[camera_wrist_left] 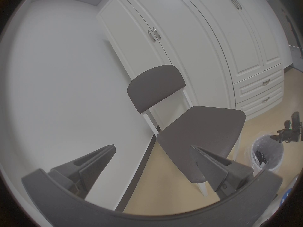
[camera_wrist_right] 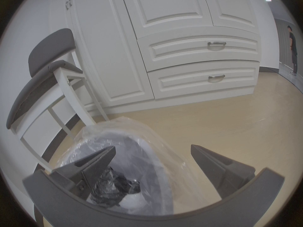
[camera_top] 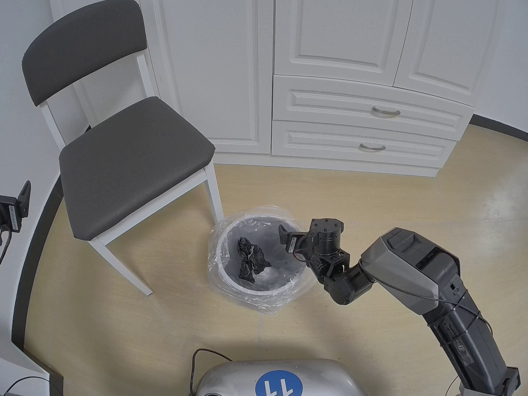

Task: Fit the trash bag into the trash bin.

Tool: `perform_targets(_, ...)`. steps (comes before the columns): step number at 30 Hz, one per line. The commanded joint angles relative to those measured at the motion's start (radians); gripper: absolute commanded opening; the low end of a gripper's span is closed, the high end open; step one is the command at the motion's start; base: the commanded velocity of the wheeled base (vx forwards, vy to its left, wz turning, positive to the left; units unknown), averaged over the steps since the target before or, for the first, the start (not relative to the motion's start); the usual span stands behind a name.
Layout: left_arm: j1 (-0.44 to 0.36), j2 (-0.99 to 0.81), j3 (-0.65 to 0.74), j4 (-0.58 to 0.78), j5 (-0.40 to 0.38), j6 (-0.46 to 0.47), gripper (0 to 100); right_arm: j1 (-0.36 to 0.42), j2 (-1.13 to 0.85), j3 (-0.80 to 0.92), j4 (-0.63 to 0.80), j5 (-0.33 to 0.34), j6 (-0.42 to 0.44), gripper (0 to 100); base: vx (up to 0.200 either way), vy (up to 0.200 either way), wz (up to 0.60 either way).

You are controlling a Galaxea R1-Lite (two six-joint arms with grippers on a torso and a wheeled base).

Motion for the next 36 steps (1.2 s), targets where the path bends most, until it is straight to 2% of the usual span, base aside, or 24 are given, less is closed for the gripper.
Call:
perform_targets(1,-0.004,0.002,0.001,-0.001,0.000,0.001,100,-0.003,0.128,-0.160,0.003,-0.034,0.014,100,0.000,0.000,0.00)
perform_targets(9,-0.004,0.003,0.001,-0.001,0.000,0.001,100,-0.021,0.176,-0.272,0.014,-0.044,0.038,100,0.000,0.000,0.00)
perform_targets(16,-0.004,0.003,0.001,0.001,0.000,0.001,100,-0.031,0.193,-0.365,0.066,-0.044,0.117,100,0.000,0.000,0.00)
perform_targets(17,-0.004,0.003,0.001,0.001,0.000,0.001,100,-0.032,0.201,-0.388,0.091,-0.047,0.150,100,0.000,0.000,0.00)
perform_targets(23,-0.005,0.003,0.002,0.001,0.000,0.003,100,-0.051,0.196,-0.388,0.149,-0.041,0.198,100,0.000,0.000,0.00)
perform_targets(32,-0.013,0.003,0.004,0.001,0.000,0.003,100,-0.060,0.190,-0.388,0.183,-0.036,0.206,100,0.000,0.000,0.00)
perform_targets(36,-0.013,0.002,0.004,0.001,0.000,0.003,100,-0.071,0.162,-0.388,0.258,-0.041,0.207,100,0.000,0.000,0.00)
